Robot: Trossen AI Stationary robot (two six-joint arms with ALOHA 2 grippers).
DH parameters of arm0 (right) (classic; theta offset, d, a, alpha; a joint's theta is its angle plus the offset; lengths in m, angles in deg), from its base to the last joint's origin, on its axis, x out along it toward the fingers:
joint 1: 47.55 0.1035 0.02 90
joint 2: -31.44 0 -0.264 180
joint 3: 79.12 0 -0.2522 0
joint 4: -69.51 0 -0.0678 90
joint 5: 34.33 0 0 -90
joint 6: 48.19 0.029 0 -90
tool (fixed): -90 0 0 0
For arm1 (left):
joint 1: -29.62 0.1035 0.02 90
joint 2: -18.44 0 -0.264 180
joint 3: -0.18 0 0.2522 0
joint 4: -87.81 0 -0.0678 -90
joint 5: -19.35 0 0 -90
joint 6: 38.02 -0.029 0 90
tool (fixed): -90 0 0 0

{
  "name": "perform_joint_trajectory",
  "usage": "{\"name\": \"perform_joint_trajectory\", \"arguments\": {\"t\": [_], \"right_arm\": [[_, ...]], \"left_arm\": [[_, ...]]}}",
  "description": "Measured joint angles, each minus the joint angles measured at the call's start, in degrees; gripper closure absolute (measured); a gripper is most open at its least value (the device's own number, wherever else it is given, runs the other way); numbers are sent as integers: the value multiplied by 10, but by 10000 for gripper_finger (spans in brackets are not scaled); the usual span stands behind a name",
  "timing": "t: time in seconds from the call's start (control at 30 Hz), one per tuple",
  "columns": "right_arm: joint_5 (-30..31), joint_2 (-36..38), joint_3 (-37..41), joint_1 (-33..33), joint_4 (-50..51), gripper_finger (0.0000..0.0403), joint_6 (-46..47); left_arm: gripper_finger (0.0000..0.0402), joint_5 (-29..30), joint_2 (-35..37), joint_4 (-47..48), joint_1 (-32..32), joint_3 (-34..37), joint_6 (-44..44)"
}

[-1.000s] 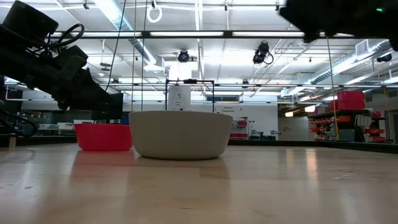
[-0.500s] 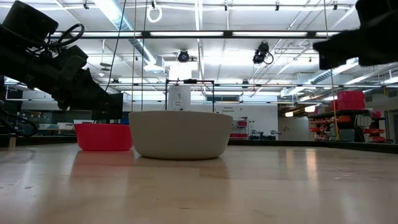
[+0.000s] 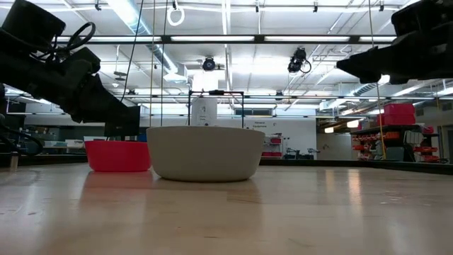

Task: Nest bowls inside each other
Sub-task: Stack the red bowl on the dark blue bowl

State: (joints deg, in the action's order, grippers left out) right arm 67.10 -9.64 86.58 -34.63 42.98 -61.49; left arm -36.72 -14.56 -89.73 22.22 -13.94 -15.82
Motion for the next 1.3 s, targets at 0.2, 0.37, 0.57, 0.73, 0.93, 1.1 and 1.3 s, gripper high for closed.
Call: {"name": "perform_joint_trajectory", "arguments": {"t": [0.2, 0.37, 0.57, 0.73, 0.93, 1.1, 1.3], "right_arm": [[-52, 0, 0, -27, 11, 191, 14], [-57, 0, 0, -33, 13, 183, 14], [-57, 0, 0, -33, 21, 174, 19], [-57, 0, 0, -33, 38, 167, 19], [-57, 0, 0, -33, 41, 157, 23], [-57, 0, 0, -33, 42, 147, 26], [-57, 0, 0, -33, 42, 139, 30]], "left_arm": [[94, -29, 0, 31, 14, 0, 25], [93, -70, 0, 46, 36, 0, 42], [74, -85, 0, 58, 61, 0, 55], [62, -130, 0, 65, 106, 0, 77], [61, -147, 0, 63, 156, 0, 105], [61, -208, 0, 62, 172, 0, 118], [61, -230, 0, 64, 172, 0, 125]]}}
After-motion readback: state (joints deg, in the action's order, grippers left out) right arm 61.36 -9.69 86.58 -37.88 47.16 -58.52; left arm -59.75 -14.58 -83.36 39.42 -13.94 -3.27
